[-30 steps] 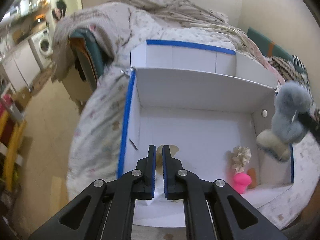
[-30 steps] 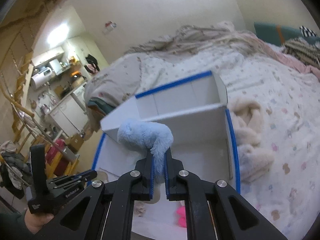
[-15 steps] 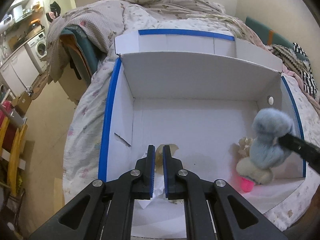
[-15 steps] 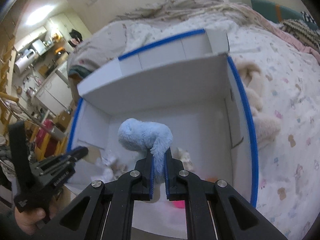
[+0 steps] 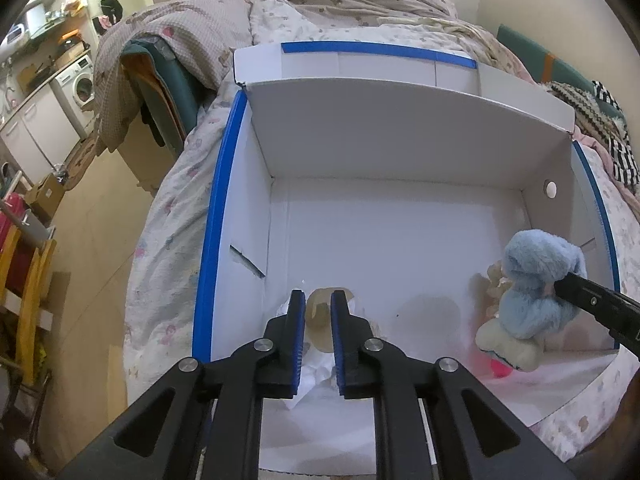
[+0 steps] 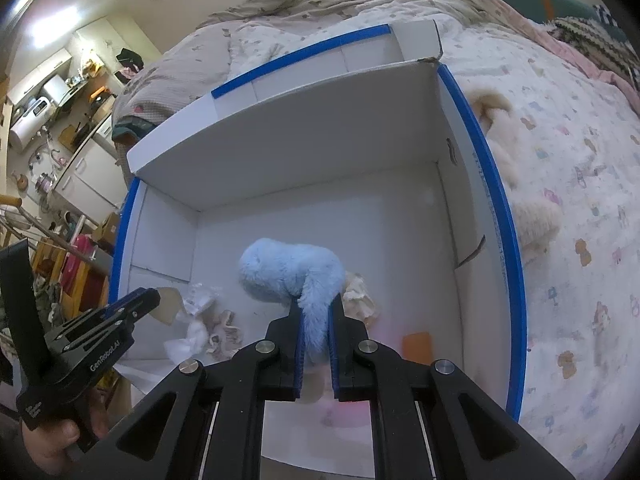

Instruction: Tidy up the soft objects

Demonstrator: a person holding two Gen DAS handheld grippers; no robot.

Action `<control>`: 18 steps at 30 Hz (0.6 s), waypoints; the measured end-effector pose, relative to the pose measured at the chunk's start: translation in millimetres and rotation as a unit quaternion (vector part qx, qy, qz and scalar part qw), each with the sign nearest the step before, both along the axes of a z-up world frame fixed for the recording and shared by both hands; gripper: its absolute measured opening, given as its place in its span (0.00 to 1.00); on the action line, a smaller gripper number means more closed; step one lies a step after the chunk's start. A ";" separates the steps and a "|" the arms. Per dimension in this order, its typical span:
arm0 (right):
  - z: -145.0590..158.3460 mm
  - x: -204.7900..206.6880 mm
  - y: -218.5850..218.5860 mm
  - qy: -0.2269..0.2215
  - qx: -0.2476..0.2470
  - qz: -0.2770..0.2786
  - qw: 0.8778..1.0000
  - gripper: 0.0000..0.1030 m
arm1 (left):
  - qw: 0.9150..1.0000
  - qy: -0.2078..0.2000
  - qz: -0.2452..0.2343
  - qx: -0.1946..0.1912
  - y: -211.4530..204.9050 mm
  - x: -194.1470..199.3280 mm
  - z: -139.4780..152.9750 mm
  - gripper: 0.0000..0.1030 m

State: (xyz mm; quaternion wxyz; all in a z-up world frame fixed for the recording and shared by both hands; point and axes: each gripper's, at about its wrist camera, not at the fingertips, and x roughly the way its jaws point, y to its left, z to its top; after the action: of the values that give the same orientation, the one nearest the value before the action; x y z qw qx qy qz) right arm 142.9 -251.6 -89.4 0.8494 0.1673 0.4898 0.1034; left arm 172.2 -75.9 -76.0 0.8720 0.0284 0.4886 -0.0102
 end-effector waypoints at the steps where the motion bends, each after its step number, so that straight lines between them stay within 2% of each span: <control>1: -0.4 0.3 0.4 0.001 0.001 0.000 1.000 0.11 | 1.000 0.001 0.000 -0.001 0.3 0.1 -0.3 0.13; 6: -0.7 1.1 2.9 0.002 -0.006 0.002 1.000 0.16 | 1.000 -0.001 0.005 -0.005 2.6 -0.5 1.7 0.22; 9: 0.5 0.5 3.8 -0.004 -0.008 0.001 1.000 0.23 | 1.000 -0.008 0.004 -0.005 2.8 -2.1 3.5 0.34; 10: 1.3 0.4 3.6 -0.006 -0.008 -0.001 1.000 0.28 | 1.000 -0.011 0.003 -0.004 2.7 -2.7 4.8 0.43; 11: 1.9 -0.1 2.7 -0.008 -0.006 -0.002 1.000 0.37 | 1.000 -0.014 0.004 -0.003 2.6 -3.2 5.7 0.49; 12: 2.7 -0.4 1.8 -0.011 -0.004 -0.003 1.000 0.46 | 1.000 -0.019 0.005 0.000 2.5 -4.2 6.8 0.51; 13: 4.1 -1.1 0.8 -0.015 -0.001 -0.006 1.000 0.62 | 1.000 -0.024 0.006 0.002 1.9 -4.9 8.6 0.52; 16: 9.7 -1.9 -1.2 -0.028 0.004 -0.010 1.000 0.70 | 0.999 -0.032 0.002 0.003 0.9 -5.2 13.0 0.57; 18: 12.8 -1.7 -1.7 -0.035 0.008 -0.007 0.999 0.81 | 0.999 -0.034 0.001 0.006 -0.1 -5.9 15.0 0.59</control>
State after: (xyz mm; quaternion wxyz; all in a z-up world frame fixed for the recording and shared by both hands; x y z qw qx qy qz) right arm 141.2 -253.3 -76.6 0.8654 0.1740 0.4576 0.1070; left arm 166.3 -76.0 -61.0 0.8878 0.0331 0.4590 -0.0054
